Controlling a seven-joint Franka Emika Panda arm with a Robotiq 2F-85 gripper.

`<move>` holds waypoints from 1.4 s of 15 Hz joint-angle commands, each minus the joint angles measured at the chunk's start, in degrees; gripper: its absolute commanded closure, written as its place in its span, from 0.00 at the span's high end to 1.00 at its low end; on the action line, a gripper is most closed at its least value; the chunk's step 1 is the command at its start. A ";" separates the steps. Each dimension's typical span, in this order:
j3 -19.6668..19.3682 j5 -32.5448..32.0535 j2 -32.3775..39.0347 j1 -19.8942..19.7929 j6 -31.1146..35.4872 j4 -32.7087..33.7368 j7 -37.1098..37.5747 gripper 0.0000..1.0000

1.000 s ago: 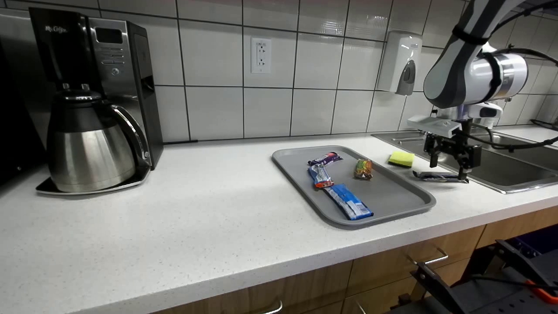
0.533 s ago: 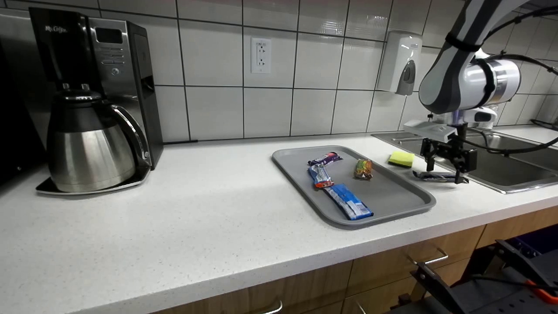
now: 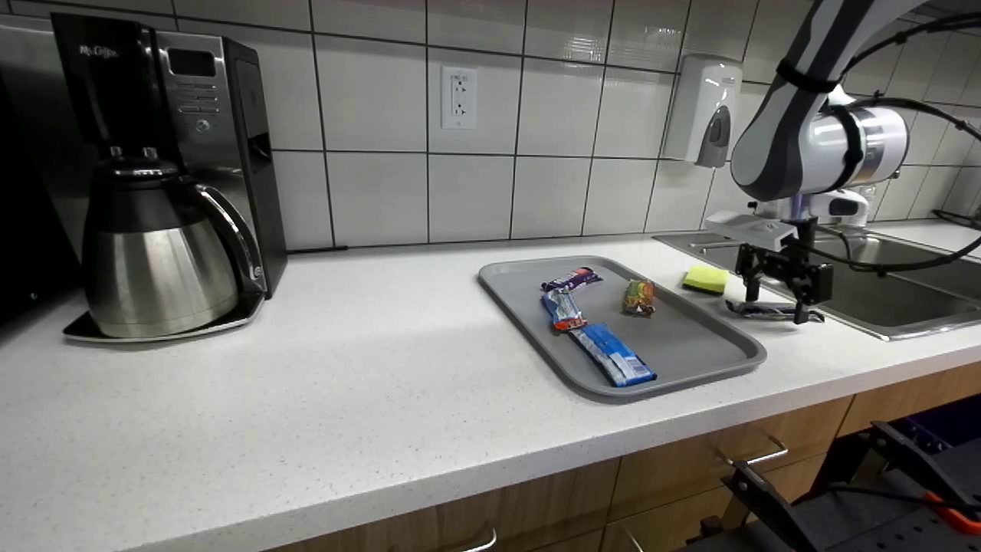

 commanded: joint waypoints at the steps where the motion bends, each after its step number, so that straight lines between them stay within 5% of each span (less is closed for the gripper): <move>1: -0.68 1.09 0.07 0.82 0.38 0.56 0.09 0.75; 10: -0.59 1.20 0.06 0.90 0.98 0.80 -0.07 0.12; 21: -0.67 0.23 -5.49 1.76 0.03 -1.52 -1.40 0.10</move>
